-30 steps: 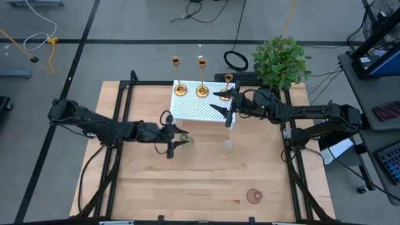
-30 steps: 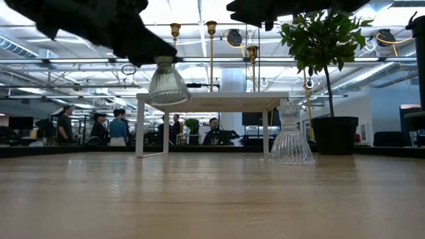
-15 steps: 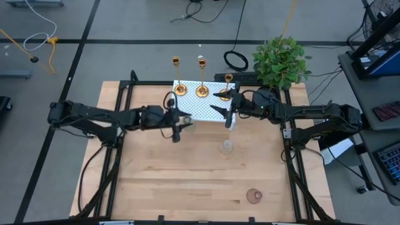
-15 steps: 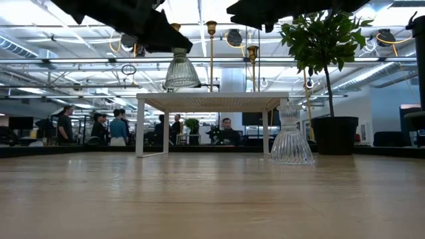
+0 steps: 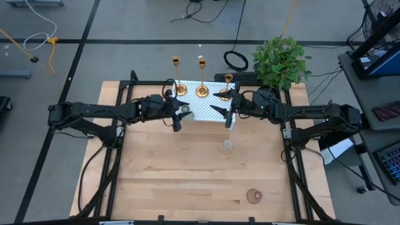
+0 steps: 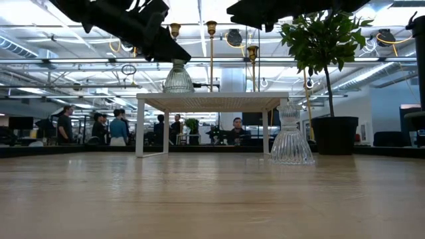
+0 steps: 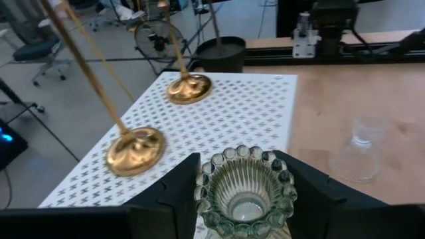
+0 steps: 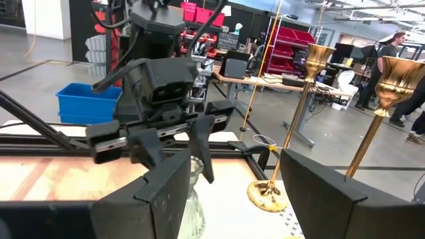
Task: Pick & Place candle stick holders
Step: Put the green glass candle holder on the shelf
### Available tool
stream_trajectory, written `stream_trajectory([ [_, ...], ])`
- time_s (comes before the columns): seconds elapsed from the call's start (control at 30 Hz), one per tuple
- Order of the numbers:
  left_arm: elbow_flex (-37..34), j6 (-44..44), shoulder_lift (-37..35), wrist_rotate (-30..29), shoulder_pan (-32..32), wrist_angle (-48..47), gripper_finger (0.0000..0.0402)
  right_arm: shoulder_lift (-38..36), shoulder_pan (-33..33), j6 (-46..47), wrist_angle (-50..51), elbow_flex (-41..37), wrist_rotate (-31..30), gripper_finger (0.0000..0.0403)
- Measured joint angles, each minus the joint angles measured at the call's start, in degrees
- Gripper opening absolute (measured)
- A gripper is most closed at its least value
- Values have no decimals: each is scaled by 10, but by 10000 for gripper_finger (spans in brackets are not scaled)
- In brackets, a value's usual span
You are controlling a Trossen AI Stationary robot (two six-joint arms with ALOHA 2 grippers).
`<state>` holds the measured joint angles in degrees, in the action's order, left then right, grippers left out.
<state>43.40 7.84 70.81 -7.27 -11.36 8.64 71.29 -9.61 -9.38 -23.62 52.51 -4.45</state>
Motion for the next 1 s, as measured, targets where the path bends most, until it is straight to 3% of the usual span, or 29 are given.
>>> stream_trajectory([
  [0.3, 0, 5, 0, 0, -39, -2, 199, 0, 0, -3, 1, 0, 0, 226],
  [0.6, 1, 5, 0, -1, -70, -13, 178, 0, 0, -3, 4, 0, 0, 226],
  [1.0, 0, 9, 0, -30, -74, -45, 277, 0, 1, -16, 53, 0, 17, 238],
])
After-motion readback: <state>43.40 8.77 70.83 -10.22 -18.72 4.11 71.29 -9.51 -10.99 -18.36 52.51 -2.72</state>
